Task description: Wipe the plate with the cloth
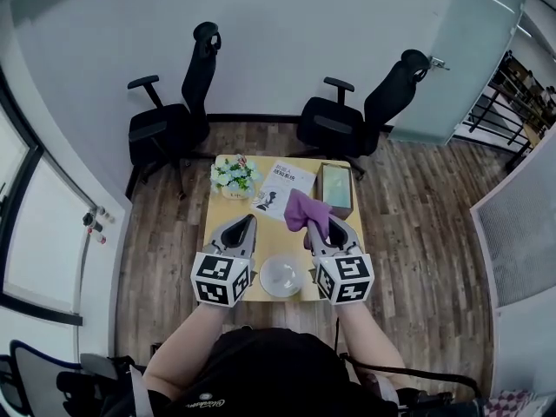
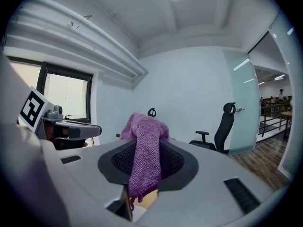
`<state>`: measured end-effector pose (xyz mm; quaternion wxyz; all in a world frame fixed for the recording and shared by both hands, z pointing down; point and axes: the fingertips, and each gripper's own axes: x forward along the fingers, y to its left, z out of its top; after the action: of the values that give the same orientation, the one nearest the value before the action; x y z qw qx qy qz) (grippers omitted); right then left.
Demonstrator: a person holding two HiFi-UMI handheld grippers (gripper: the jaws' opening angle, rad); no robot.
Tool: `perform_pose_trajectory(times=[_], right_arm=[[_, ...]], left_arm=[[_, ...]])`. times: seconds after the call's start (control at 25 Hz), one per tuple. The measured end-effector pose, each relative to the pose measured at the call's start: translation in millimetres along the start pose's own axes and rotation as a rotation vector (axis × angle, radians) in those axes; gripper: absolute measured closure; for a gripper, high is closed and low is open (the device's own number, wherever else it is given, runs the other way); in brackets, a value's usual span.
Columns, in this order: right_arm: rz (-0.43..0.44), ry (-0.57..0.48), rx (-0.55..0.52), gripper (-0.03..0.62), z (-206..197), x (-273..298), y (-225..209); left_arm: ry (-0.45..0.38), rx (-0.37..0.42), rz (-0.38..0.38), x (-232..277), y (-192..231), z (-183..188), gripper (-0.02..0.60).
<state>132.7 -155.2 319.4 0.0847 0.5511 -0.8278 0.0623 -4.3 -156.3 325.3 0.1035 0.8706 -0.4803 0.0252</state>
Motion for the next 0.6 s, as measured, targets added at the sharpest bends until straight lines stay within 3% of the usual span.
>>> perform_pose_trajectory(times=[0.6], right_arm=[[0.007,-0.009,-0.027,0.497,0.6,-6.2,5.7]], left_arm=[[0.024,0.002,0.006,-5.2,5.8,-5.9,0.588]])
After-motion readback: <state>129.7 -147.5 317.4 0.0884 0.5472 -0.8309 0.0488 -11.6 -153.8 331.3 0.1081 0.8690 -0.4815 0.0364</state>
